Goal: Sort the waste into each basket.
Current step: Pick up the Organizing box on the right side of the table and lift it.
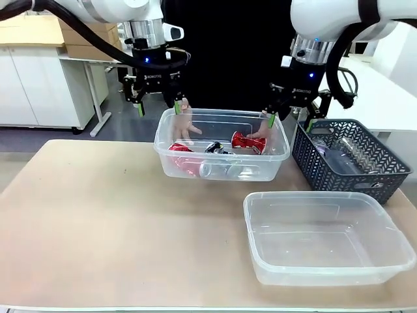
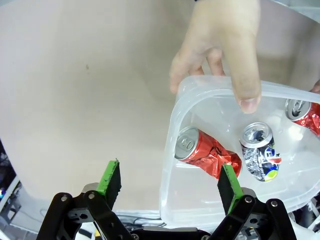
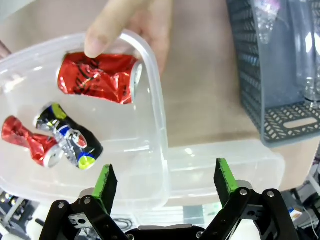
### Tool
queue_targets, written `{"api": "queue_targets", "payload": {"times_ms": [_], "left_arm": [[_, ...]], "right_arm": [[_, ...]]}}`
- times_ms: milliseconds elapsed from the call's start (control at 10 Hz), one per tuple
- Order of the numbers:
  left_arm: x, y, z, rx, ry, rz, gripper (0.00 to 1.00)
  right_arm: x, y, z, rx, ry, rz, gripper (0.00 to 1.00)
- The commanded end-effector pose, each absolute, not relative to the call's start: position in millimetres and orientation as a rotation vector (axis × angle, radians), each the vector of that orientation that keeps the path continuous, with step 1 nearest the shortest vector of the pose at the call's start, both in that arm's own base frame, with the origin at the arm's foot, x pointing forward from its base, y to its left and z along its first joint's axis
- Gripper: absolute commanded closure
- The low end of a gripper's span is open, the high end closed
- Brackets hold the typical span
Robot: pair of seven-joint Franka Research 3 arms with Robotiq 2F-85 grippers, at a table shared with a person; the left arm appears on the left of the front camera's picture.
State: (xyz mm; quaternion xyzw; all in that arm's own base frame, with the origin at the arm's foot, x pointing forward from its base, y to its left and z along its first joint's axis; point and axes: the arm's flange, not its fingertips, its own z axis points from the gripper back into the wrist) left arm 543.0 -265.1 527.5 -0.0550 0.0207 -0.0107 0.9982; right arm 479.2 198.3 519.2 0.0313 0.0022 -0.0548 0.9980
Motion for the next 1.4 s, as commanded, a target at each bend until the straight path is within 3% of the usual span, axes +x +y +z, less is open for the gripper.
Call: {"api": "queue_targets", "payload": {"times_ms": [0, 300, 400, 500, 700, 1100, 1300], "left_arm": [[545.3, -264.1, 530.2, -0.100, 0.039, -0.015, 0.00], [544.5, -265.6, 527.2, -0.111, 0.041, -0.021, 0.00], [536.1, -256.8, 549.7, -0.084, 0.019, -0.030, 0.00], [507.8, -261.1, 572.4, -0.128, -0.008, -0.055, 0.00], [431.0, -268.5, 587.8, -0.228, 0.024, 0.117, 0.00], [339.5, -323.8, 531.7, -0.231, 0.205, 0.163, 0.00], [341.8, -371.8, 512.3, -0.262, 0.222, 0.064, 0.00]], "right_arm": [[479.6, 197.9, 524.2, 0.066, -0.002, -0.111, 0.00], [479.6, 197.9, 524.2, 0.066, -0.002, -0.111, 0.00], [479.1, 198.4, 519.9, 0.063, 0.003, -0.109, 0.00], [448.1, 168.8, 552.6, 0.060, 0.009, -0.006, 0.00], [383.5, 70.3, 586.2, 0.121, 0.032, 0.095, 0.00], [328.2, -58.0, 550.9, 0.188, 0.030, 0.161, 0.00], [317.7, -50.2, 545.4, 0.215, -0.087, 0.067, 0.00]]}}
